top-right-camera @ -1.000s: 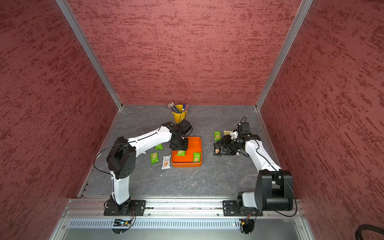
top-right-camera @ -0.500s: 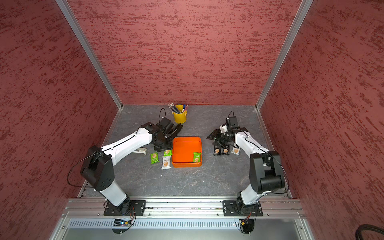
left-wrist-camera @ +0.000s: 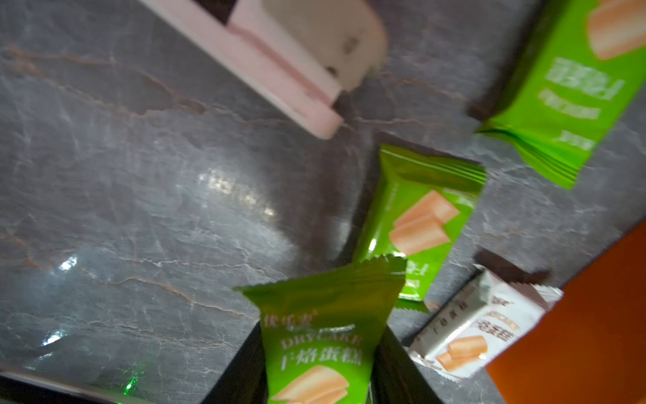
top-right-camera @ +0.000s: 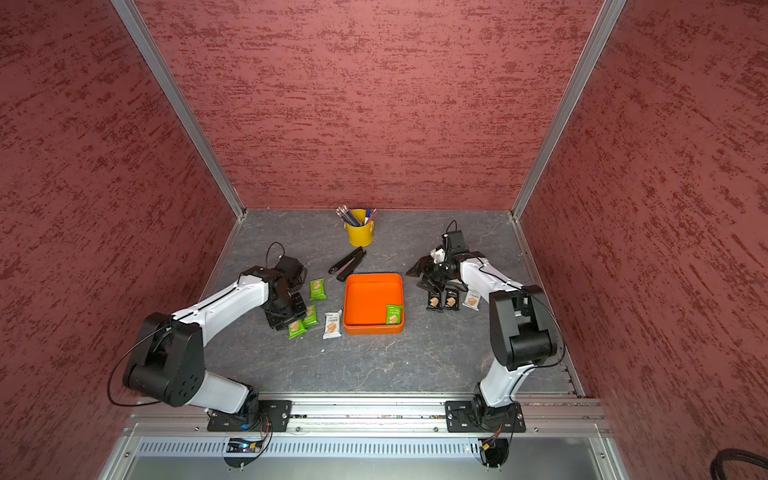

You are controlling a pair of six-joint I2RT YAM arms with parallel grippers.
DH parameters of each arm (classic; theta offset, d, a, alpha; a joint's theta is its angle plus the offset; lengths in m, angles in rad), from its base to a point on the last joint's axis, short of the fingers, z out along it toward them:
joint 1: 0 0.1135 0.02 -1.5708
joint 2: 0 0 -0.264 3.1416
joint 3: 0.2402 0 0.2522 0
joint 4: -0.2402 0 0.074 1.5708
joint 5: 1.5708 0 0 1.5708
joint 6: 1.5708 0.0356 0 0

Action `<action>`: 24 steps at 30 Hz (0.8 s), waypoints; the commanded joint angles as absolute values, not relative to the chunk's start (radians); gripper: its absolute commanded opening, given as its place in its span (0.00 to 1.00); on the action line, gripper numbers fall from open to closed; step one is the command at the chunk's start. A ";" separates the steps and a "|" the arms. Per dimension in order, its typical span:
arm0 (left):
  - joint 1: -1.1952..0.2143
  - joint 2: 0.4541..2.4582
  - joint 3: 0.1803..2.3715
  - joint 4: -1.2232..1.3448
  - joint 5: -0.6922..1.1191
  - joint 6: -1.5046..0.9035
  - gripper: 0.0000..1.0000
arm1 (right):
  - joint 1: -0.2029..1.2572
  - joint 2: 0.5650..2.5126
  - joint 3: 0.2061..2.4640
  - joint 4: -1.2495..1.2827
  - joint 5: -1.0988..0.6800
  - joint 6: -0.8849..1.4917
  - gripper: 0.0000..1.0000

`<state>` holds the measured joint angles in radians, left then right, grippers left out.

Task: Take the cookies out of the storage box
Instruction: Place the cookie at the center of the board.

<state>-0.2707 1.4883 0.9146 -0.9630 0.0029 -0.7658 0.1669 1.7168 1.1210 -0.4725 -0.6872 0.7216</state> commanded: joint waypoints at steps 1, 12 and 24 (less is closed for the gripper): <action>-0.237 1.478 0.879 -0.913 0.018 -0.788 0.46 | 0.171 1.727 1.149 -0.436 -0.698 0.726 0.58; -0.233 1.572 0.873 -0.873 -0.019 -0.749 0.48 | 0.172 1.723 1.169 -0.475 -0.669 0.702 0.58; -0.234 1.502 0.940 -0.914 -0.057 -0.732 0.74 | 0.358 1.653 1.219 -0.645 -0.515 0.639 0.58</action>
<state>-0.2356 1.5616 0.8879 -0.8978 -0.0277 -0.7448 0.2886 1.7042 1.1889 -0.5671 -0.5922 0.6731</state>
